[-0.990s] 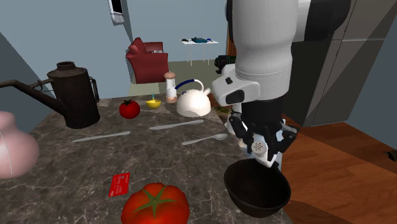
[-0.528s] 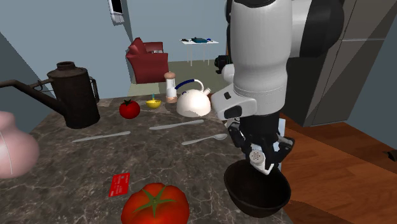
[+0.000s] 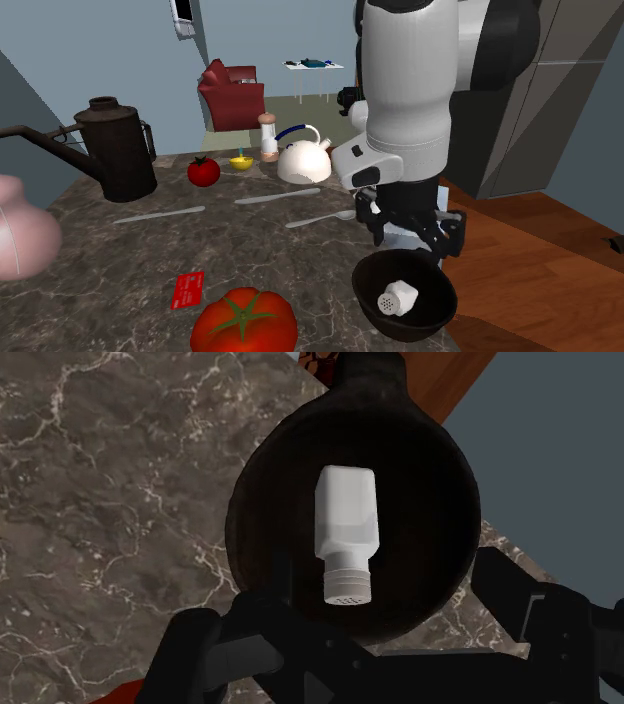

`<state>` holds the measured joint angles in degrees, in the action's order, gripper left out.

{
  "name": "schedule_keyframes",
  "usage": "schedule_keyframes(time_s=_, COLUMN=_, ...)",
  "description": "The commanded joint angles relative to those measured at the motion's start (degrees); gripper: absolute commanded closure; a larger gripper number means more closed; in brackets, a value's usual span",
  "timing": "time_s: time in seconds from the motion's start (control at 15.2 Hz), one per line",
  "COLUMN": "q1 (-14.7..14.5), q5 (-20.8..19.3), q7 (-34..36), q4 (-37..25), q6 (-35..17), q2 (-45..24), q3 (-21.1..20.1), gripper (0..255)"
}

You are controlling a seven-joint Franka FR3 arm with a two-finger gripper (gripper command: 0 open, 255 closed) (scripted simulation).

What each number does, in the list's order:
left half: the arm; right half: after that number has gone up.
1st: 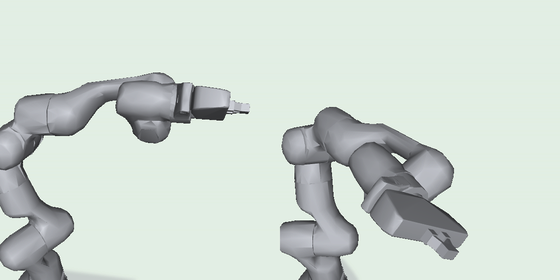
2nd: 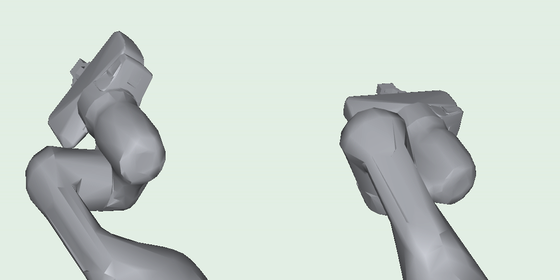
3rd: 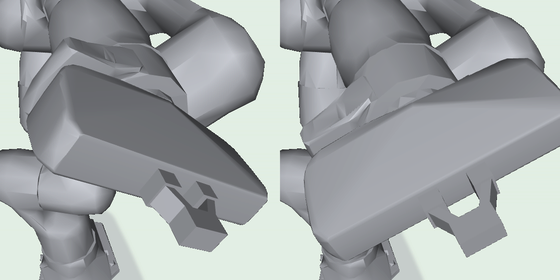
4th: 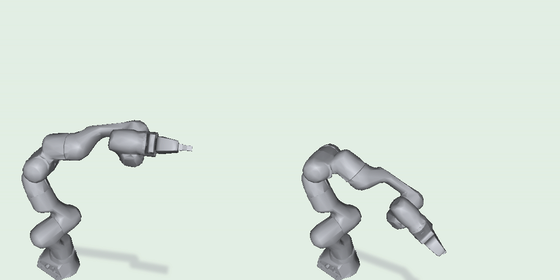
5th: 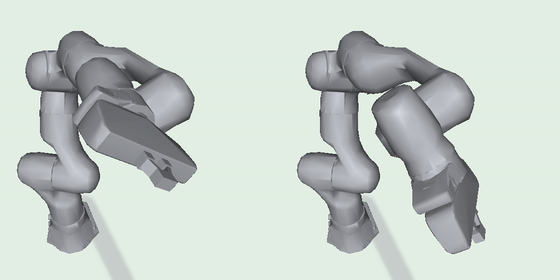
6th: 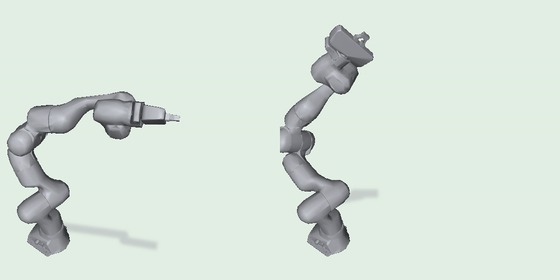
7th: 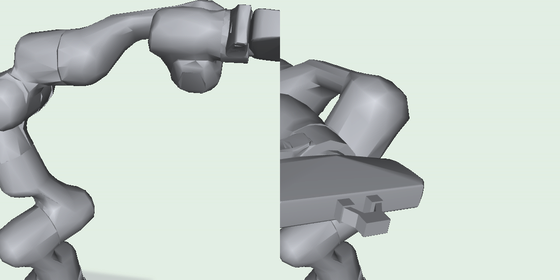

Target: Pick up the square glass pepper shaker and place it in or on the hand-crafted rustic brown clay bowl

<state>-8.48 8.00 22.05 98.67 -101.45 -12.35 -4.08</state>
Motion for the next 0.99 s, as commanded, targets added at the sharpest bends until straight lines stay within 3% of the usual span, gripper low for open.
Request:
schedule_keyframes(time_s=0.0, q1=0.0, q5=0.0, q7=0.0, q4=0.0, q6=0.0, q2=0.0, q3=0.0, gripper=0)
schedule_keyframes(time_s=0.13, q1=0.0, q5=0.0, q7=0.0, q4=0.0, q6=0.0, q2=0.0, q3=0.0, gripper=0)
schedule_keyframes(time_s=0.4, q1=0.47, q5=-0.25, q7=0.28, q4=-8.13, q6=7.46, q2=-0.72, q3=0.3, gripper=0)
schedule_keyframes(time_s=0.92, q1=0.47, q5=-0.25, q7=0.28, q4=-8.13, q6=7.46, q2=-0.72, q3=0.29, gripper=0)
